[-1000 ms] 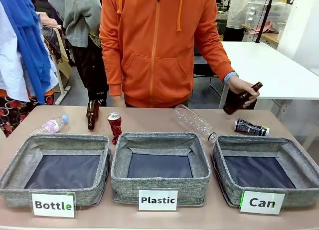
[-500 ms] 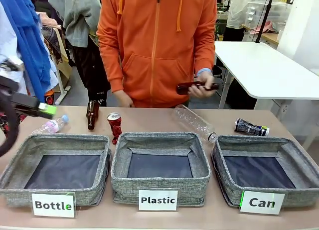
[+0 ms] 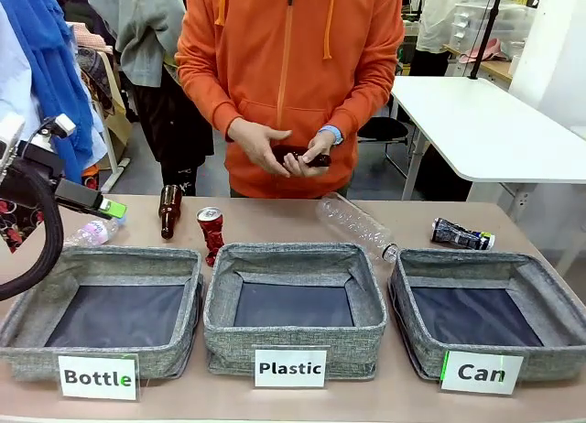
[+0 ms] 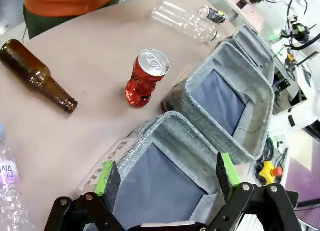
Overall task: Sort the can waste into the basket.
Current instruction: Pick up the can waste from the table and place it in the right Fabric basket.
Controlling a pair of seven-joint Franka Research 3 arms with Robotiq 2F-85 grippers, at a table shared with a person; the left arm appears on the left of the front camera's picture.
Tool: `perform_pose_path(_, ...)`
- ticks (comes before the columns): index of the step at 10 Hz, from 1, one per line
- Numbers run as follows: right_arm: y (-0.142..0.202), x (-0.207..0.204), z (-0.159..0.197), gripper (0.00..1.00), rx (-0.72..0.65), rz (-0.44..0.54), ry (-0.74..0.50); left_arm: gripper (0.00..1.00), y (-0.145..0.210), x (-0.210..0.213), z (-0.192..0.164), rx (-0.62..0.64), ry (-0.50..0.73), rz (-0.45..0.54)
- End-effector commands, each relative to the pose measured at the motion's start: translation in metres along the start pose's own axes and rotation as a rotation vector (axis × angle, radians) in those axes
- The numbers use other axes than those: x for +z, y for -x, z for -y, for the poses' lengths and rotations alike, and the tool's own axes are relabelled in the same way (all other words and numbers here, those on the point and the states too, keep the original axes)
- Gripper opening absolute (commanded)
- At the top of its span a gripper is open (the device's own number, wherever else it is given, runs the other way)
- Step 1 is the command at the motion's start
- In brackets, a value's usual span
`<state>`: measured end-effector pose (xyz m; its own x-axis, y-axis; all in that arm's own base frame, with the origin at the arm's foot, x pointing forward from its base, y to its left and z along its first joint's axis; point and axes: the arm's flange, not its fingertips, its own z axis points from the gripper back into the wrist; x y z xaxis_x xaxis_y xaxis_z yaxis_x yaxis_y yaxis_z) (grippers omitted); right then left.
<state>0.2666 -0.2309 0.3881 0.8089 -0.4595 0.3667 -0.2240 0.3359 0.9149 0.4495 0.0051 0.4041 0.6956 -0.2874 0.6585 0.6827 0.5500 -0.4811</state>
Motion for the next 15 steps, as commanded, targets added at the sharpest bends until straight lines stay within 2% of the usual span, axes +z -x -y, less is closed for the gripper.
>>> perform_pose_path(1,-0.001,0.000,0.001,1.00,0.030,0.018,-0.020,1.00,-0.013,-0.007,-0.013,-0.008,-0.062,-0.063)
perform_pose_path(2,-0.001,0.000,0.001,1.00,0.030,0.018,-0.020,1.00,-0.036,-0.013,-0.027,-0.196,-0.150,-0.021)
perform_pose_path(3,-0.001,0.000,0.001,1.00,0.030,0.018,-0.020,1.00,-0.049,-0.019,-0.030,-0.476,-0.082,0.010)
perform_pose_path(4,-0.001,0.000,0.001,1.00,0.030,0.018,-0.020,1.00,-0.058,-0.024,-0.032,-0.681,-0.031,0.030)
perform_pose_path(5,-0.001,0.000,0.001,1.00,0.030,0.018,-0.020,1.00,-0.060,-0.027,-0.036,-0.789,-0.001,0.040)
perform_pose_path(6,-0.001,0.000,0.001,1.00,0.030,0.018,-0.020,1.00,-0.060,-0.015,-0.041,-0.729,0.127,-0.001)
perform_pose_path(7,-0.001,0.000,0.001,1.00,0.030,0.018,-0.020,1.00,-0.052,0.046,-0.047,-0.629,0.297,0.032)
perform_pose_path(8,-0.001,0.000,0.001,1.00,0.030,0.018,-0.020,1.00,-0.033,0.125,-0.051,-0.517,0.219,0.063)
perform_pose_path(9,-0.001,0.000,0.001,1.00,0.030,0.018,-0.020,1.00,0.000,0.202,-0.042,-0.472,0.160,0.051)
perform_pose_path(10,-0.001,0.000,0.001,1.00,0.030,0.018,-0.020,1.00,0.034,0.268,-0.024,-0.461,0.131,0.051)
perform_pose_path(11,-0.001,0.000,0.001,1.00,0.030,0.018,-0.020,1.00,0.072,0.320,0.000,-0.450,0.094,0.105)
perform_pose_path(12,-0.001,0.000,0.001,1.00,0.030,0.018,-0.020,1.00,0.099,0.345,0.022,-0.509,0.118,0.152)
perform_pose_path(14,-0.001,0.000,0.001,1.00,0.030,0.018,-0.020,1.00,0.136,0.364,0.035,-0.467,0.045,0.243)
perform_pose_path(15,-0.001,0.000,0.001,1.00,0.030,0.018,-0.020,1.00,0.146,0.363,0.039,-0.462,0.032,0.258)
